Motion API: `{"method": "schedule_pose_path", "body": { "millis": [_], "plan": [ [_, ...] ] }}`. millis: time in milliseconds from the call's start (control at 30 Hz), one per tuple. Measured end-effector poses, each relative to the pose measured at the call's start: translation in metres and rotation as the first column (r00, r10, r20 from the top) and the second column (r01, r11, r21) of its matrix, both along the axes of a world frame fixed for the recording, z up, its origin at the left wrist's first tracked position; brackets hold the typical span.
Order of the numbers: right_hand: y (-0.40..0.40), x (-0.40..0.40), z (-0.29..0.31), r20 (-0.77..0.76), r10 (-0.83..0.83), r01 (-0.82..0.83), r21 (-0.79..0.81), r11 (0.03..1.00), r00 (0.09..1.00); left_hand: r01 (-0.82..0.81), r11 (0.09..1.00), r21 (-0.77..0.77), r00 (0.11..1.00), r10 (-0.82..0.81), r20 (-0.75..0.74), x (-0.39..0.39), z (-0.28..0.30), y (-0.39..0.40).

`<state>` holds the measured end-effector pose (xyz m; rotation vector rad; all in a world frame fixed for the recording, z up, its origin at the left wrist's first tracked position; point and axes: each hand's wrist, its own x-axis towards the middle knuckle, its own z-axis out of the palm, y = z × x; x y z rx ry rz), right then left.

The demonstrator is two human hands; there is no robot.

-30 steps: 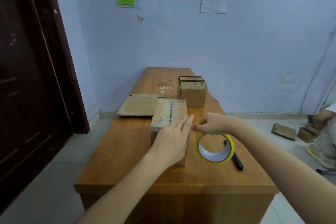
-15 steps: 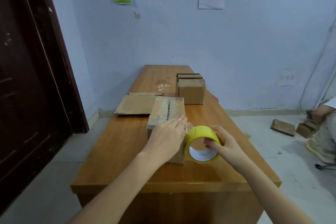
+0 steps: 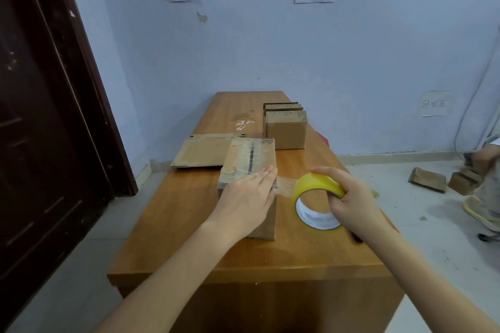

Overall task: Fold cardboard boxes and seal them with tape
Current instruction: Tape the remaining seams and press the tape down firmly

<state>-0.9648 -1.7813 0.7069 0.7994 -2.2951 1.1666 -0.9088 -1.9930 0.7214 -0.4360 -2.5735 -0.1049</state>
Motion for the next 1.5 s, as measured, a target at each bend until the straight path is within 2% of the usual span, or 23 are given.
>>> {"method": "schedule_pose_path", "body": {
  "millis": [300, 467, 567, 733, 867, 933, 1100, 1300, 1367, 1433, 1500],
  "plan": [
    [0.005, 0.002, 0.017, -0.120, -0.051, 0.075, 0.205, 0.976, 0.991, -0.011, 1.000, 0.009, 1.000, 0.011, -0.011, -0.002, -0.001, 0.000],
    [0.005, 0.008, 0.034, -0.011, -0.041, 0.043, 0.233, 0.971, 0.999, 0.011, 1.000, -0.004, 1.000, -0.011, -0.024, -0.001, -0.001, -0.002],
    [0.008, 0.005, 0.038, 0.002, -0.035, 0.033, 0.286, 0.958, 0.999, 0.041, 0.999, -0.012, 0.999, -0.042, -0.027, 0.000, -0.003, -0.005],
    [0.031, 0.004, 0.035, 0.004, 0.002, -0.003, 0.479, 0.878, 1.000, 0.035, 0.999, -0.003, 0.999, -0.035, -0.030, -0.001, -0.004, -0.003],
    [0.028, 0.005, 0.033, -0.116, -0.010, 0.069, 0.512, 0.856, 0.993, 0.007, 1.000, 0.005, 1.000, -0.007, -0.012, -0.001, -0.003, -0.003],
    [0.025, 0.004, 0.025, -0.129, 0.012, 0.058, 0.528, 0.847, 0.992, 0.012, 1.000, 0.011, 1.000, -0.012, 0.008, 0.001, 0.000, -0.005],
    [0.012, 0.002, 0.008, -0.149, -0.004, 0.109, 0.707, 0.699, 0.989, -0.001, 1.000, 0.022, 1.000, 0.000, 0.026, 0.001, 0.001, -0.002],
    [-0.008, -0.002, 0.004, -0.205, -0.013, 0.182, 0.835, 0.519, 0.979, -0.012, 0.997, 0.076, 0.998, 0.007, 0.066, 0.002, 0.001, 0.003],
    [-0.008, -0.004, 0.002, -0.219, -0.043, 0.211, 0.840, 0.500, 0.975, -0.017, 0.997, 0.075, 0.997, 0.012, 0.074, 0.001, 0.001, 0.003],
    [-0.004, -0.005, 0.003, -0.154, -0.085, 0.176, 0.847, 0.502, 0.984, -0.018, 0.997, 0.076, 0.996, 0.011, 0.093, 0.001, 0.002, 0.003],
    [-0.002, -0.004, 0.005, -0.008, -0.150, 0.085, 0.854, 0.513, 0.989, -0.013, 0.996, 0.085, 0.993, 0.003, 0.116, 0.001, 0.005, 0.003]
  ]
}}
